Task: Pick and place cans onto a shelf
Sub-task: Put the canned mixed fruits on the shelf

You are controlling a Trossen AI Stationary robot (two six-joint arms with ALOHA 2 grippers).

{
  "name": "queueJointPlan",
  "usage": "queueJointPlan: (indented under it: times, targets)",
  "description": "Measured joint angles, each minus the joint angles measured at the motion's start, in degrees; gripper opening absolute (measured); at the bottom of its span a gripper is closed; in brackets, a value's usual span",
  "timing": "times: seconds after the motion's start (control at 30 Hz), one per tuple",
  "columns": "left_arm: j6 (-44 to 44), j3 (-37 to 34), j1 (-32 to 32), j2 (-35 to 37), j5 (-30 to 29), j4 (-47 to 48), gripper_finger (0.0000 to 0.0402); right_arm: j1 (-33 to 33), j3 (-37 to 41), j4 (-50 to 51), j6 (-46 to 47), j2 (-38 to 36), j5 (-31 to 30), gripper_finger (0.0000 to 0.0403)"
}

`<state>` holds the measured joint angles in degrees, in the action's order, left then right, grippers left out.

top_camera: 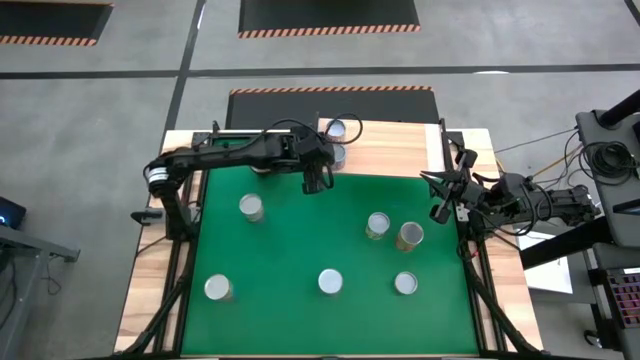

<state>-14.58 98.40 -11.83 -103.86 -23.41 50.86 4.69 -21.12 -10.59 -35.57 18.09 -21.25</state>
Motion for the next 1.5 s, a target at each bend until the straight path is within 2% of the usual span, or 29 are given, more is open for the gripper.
queueJointPlan:
  times: [0.2,0.33,0.4,0.53,0.7,0.93,1.1,1.3,1.5]
  targets:
    - [3.9,-0.3,-0.3,-0.4,-0.1,-0.8,0.0079,0.0,0.0,0.1,0.0,0.0,0.0,0.0013]
    - [8.6,-0.3,1.6,0.2,-0.1,-0.8,0.0022,0.0,0.0,0.1,0.0,0.0,0.0,0.0013]
    - [9.6,-0.3,3.9,0.7,-0.1,-1.6,0.0006,0.0,0.0,0.1,0.0,0.0,0.0,0.0013]
    - [7.0,-2.5,9.8,1.2,-0.3,-6.3,0.0011,0.0,0.0,-0.4,0.6,0.0,0.0,0.0013]
    - [1.4,-11.6,16.4,5.1,-1.1,-14.1,0.0012,0.0,-1.2,-0.8,4.8,0.5,0.3,0.0013]
    - [-0.3,-32.1,21.4,20.2,-1.5,-31.8,0.0008,0.0,-4.8,-0.7,10.7,6.1,5.3,0.0013]
    - [0.7,-41.9,22.4,32.2,-1.7,-40.4,0.0008,0.3,-8.5,-0.1,17.1,14.6,6.7,0.0013]
    - [0.6,-50.0,22.4,43.7,-1.8,-42.0,0.0008,2.8,-15.0,6.8,25.3,25.7,6.9,0.0013]
    - [1.6,-56.1,22.4,52.6,-1.8,-41.9,0.0008,4.5,-23.8,24.9,40.2,34.7,6.9,0.0013]
